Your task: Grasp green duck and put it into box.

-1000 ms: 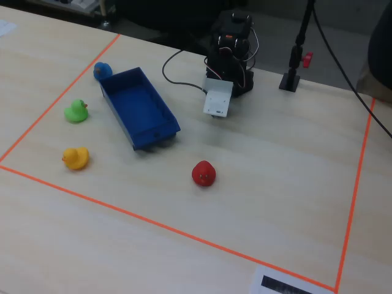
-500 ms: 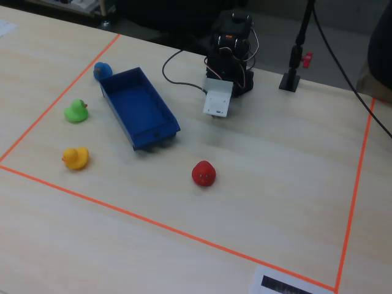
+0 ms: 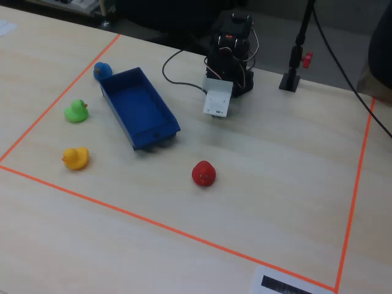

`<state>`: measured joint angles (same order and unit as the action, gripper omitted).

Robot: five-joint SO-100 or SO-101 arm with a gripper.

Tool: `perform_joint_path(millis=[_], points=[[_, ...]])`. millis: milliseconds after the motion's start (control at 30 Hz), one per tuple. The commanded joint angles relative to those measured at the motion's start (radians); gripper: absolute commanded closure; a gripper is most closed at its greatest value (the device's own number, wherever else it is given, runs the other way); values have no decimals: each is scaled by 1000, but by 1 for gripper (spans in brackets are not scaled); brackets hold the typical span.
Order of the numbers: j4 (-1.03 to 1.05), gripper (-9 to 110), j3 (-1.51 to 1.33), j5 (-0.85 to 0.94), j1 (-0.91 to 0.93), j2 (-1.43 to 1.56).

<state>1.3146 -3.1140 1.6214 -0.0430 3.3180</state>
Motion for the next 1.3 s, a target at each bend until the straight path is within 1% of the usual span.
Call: perform_joint_path(millis=[0, 200, 333, 500, 700, 1067, 1200, 1267], points=[[31, 101, 3, -6, 11, -6], [31, 101, 3, 2, 11, -6], [25, 101, 8, 44, 37, -6], [64, 101, 189, 52, 81, -127], [18, 101, 578, 23, 160, -399], [-2, 101, 1517, -11, 430, -1078], [-163, 101, 1776, -126, 560, -1316], [-225, 98, 1896, -153, 630, -1434]])
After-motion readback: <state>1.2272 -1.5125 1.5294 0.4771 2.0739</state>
